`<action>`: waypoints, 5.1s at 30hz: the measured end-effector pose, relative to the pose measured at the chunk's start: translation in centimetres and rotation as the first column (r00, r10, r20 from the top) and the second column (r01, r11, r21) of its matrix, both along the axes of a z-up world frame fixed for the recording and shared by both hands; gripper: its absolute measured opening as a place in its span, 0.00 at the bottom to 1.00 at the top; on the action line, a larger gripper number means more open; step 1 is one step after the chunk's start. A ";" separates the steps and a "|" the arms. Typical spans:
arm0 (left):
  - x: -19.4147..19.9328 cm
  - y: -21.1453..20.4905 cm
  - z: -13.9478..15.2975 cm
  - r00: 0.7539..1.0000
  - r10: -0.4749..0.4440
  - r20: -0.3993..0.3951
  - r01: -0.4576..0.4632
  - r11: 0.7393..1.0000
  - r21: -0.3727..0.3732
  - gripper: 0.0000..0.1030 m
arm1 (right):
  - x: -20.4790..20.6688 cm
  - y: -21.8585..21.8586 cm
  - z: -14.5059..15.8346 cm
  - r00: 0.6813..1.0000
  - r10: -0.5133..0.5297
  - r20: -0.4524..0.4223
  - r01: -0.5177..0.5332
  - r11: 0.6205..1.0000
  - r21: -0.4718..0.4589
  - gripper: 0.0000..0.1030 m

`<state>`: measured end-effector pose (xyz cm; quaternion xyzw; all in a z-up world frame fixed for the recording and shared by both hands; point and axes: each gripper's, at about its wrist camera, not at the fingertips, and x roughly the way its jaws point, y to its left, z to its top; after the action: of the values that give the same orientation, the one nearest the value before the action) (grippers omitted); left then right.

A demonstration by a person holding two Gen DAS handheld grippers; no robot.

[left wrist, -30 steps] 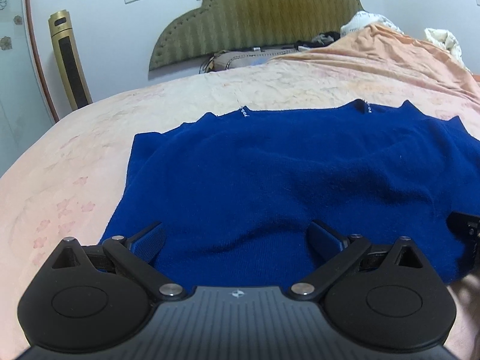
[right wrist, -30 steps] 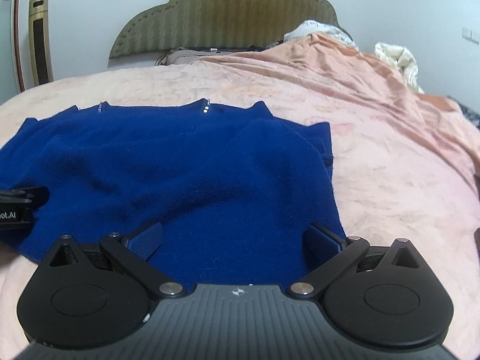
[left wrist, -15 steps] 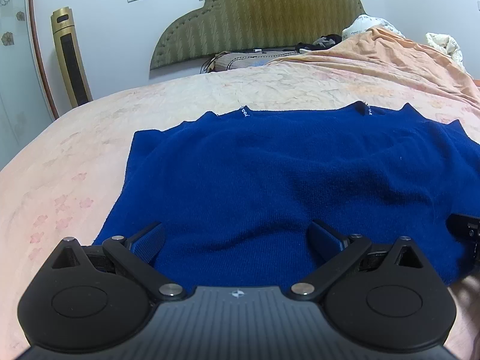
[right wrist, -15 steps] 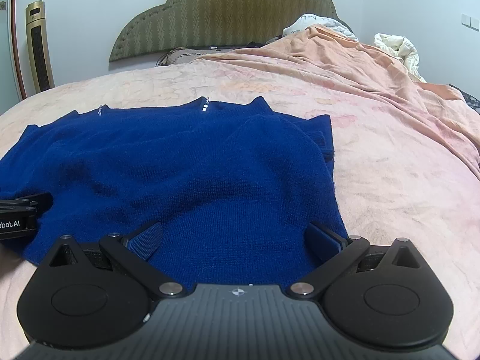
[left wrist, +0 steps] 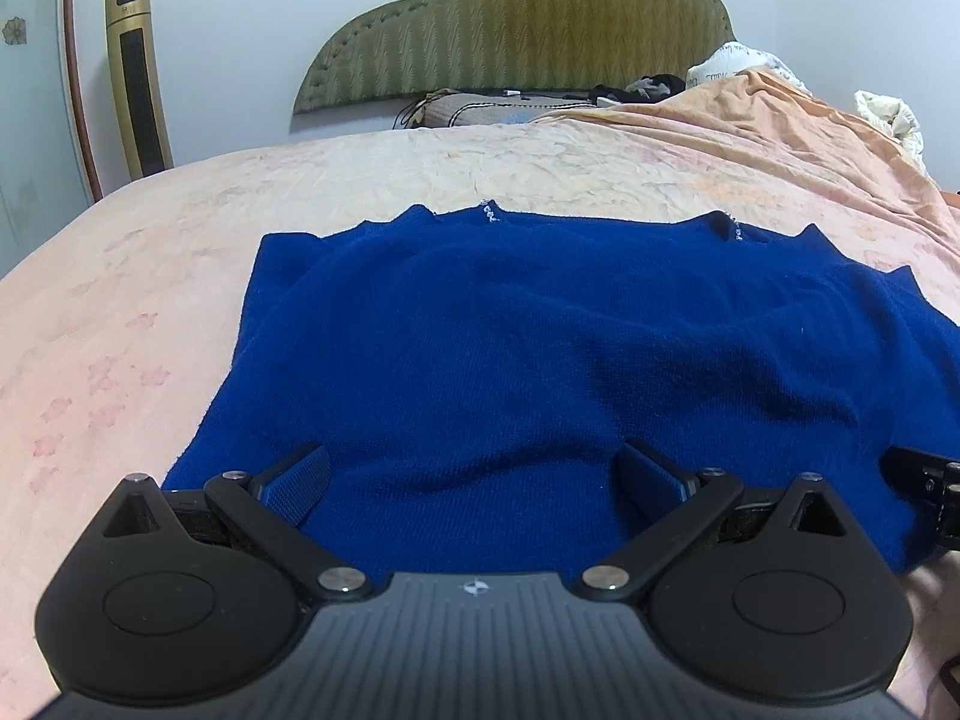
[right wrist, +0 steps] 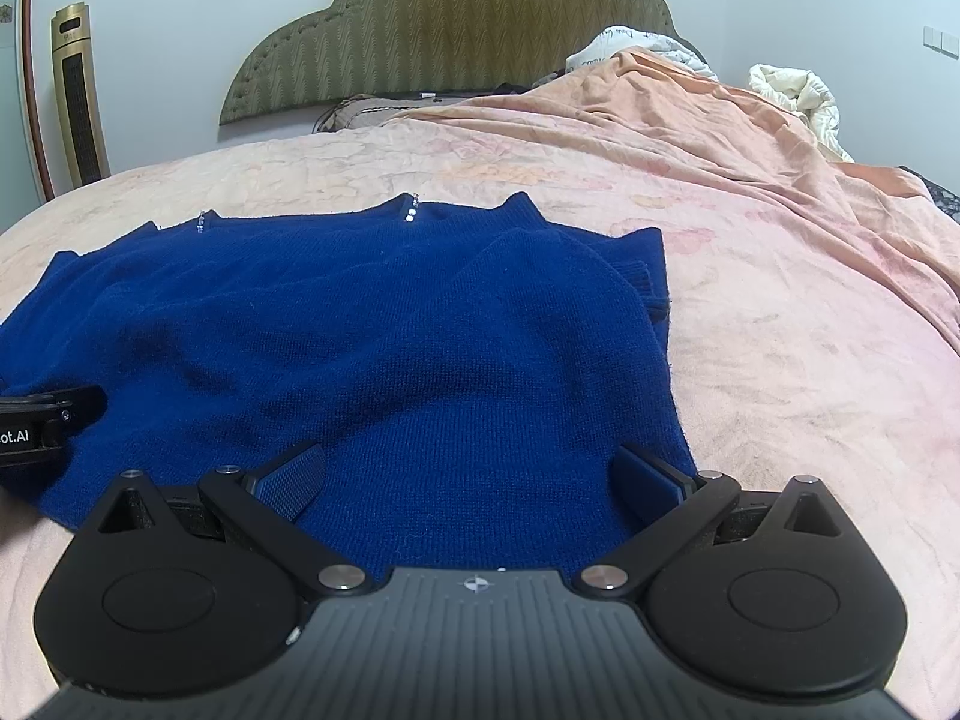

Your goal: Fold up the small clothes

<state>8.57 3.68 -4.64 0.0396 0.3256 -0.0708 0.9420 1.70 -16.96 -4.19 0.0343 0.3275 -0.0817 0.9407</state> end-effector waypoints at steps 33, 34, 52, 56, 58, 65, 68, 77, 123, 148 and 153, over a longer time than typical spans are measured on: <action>0.0 -0.1 0.0 1.000 0.000 0.000 0.000 1.000 0.003 1.00 | 0.2 0.0 -0.1 1.000 0.004 -0.002 -0.004 1.000 0.001 1.00; 0.0 -0.1 0.0 1.000 0.000 0.000 0.000 1.000 0.002 1.00 | 0.1 -0.1 -0.1 1.000 0.004 -0.002 -0.004 1.000 0.004 1.00; -0.6 -1.6 2.7 0.999 -0.005 -0.040 0.011 0.990 0.139 1.00 | 0.2 0.1 -0.1 1.000 0.007 -0.004 -0.007 1.000 -0.007 1.00; -0.4 -1.6 3.1 0.998 -0.017 -0.061 0.025 0.990 0.139 1.00 | 0.1 0.1 0.0 1.000 0.005 0.001 -0.005 1.000 -0.007 1.00; -0.5 -1.8 3.2 0.998 -0.016 -0.060 0.026 0.988 0.154 1.00 | -0.2 0.1 0.2 1.000 -0.004 0.013 0.004 1.000 -0.008 1.00; -0.5 -2.3 3.6 0.999 -0.019 -0.051 0.029 0.980 0.199 1.00 | -2.3 0.2 1.8 0.995 -0.012 0.096 0.012 1.000 0.002 1.00; -0.4 -2.1 3.7 0.999 -0.009 -0.052 0.019 0.981 0.191 1.00 | -2.1 0.1 1.9 0.995 -0.009 0.103 0.013 0.999 -0.033 1.00; -0.3 -1.7 3.5 0.998 0.008 -0.058 0.003 0.981 0.193 1.00 | -1.7 -0.7 0.9 0.997 -0.027 0.078 0.026 0.999 0.023 1.00; 21.5 11.4 1.6 0.852 -0.395 -0.343 0.175 0.832 -0.526 0.99 | 0.2 25.9 0.7 0.856 0.511 -0.075 -0.438 0.641 -0.630 0.86; 19.3 2.0 10.0 0.952 -0.099 -0.289 0.028 0.970 -0.240 0.10 | -0.6 20.2 5.9 0.849 0.506 0.156 -0.425 0.827 -0.368 0.03; 17.7 -4.5 11.9 0.965 -0.099 -0.243 0.061 0.986 -0.158 0.10 | -2.9 13.5 7.9 0.893 0.368 0.260 -0.312 0.921 -0.232 0.03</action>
<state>26.25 -0.79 7.30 -0.0272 0.4338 -0.1373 0.8901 -1.18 -3.42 3.68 -0.0989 0.1736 0.0609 0.9780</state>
